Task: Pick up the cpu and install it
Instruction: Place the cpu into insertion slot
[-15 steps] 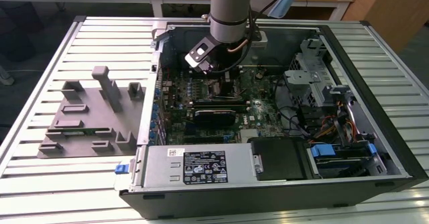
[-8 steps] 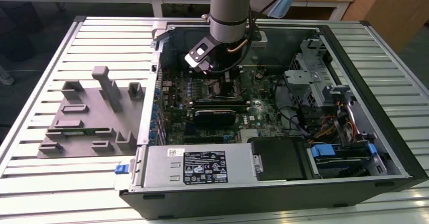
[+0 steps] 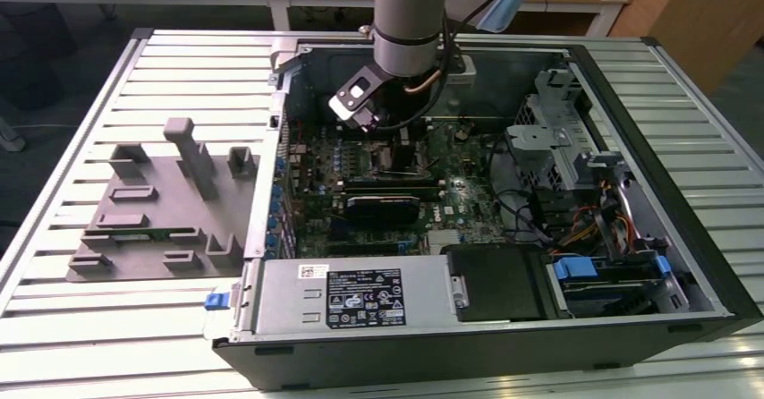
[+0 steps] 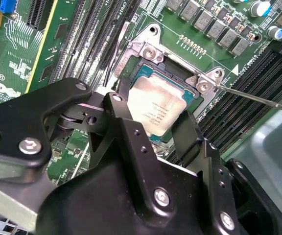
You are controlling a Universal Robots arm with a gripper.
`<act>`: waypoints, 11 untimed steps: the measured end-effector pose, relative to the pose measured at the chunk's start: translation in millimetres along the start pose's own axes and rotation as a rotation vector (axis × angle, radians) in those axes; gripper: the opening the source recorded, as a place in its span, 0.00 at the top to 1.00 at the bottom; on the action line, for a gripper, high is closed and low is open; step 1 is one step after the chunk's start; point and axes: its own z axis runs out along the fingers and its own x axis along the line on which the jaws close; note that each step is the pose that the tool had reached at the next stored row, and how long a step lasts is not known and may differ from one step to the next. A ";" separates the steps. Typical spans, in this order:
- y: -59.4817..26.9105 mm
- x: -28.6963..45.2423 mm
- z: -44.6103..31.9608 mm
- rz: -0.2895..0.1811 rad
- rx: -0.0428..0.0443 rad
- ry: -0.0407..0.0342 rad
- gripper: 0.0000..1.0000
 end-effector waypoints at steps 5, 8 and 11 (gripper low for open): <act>0.0 0.0 -3.2 0.000 0.0000 -0.0001 0.38; 0.1 -0.1 -7.4 0.000 0.0001 -0.0001 0.38; 0.2 -0.2 -11.9 0.000 0.0000 0.0000 0.38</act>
